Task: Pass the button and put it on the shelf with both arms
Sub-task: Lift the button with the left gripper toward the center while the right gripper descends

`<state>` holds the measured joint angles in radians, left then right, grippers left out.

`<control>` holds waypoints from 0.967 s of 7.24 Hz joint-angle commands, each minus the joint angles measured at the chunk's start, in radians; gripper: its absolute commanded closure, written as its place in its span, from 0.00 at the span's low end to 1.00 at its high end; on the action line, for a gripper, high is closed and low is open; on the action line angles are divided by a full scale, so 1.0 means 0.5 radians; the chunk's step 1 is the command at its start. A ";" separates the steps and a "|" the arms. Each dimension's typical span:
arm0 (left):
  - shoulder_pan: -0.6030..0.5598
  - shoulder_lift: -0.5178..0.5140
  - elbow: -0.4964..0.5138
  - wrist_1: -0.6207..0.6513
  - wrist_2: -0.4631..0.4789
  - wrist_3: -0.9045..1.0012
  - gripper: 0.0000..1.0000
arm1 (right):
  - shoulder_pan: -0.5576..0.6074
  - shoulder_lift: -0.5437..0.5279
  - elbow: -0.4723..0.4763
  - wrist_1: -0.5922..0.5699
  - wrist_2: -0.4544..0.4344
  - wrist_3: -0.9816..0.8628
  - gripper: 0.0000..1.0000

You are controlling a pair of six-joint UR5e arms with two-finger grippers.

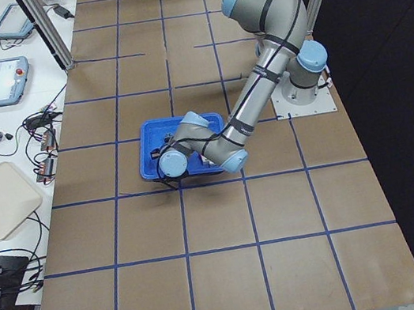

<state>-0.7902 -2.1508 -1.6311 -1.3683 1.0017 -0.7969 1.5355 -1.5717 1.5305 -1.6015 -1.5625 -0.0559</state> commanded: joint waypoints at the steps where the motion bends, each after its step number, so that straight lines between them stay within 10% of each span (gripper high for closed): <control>1: -0.048 0.125 0.004 -0.104 0.000 0.008 1.00 | -0.006 -0.007 -0.033 0.000 0.020 -0.014 0.00; 7: -0.740 0.675 -0.011 -0.457 -0.398 -0.388 1.00 | -0.049 -0.001 -0.033 0.040 0.051 -1.076 0.00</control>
<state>-1.0555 -1.8528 -1.6352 -1.5812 0.8603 -0.8720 1.5094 -1.5703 1.4983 -1.5953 -1.5416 -0.4683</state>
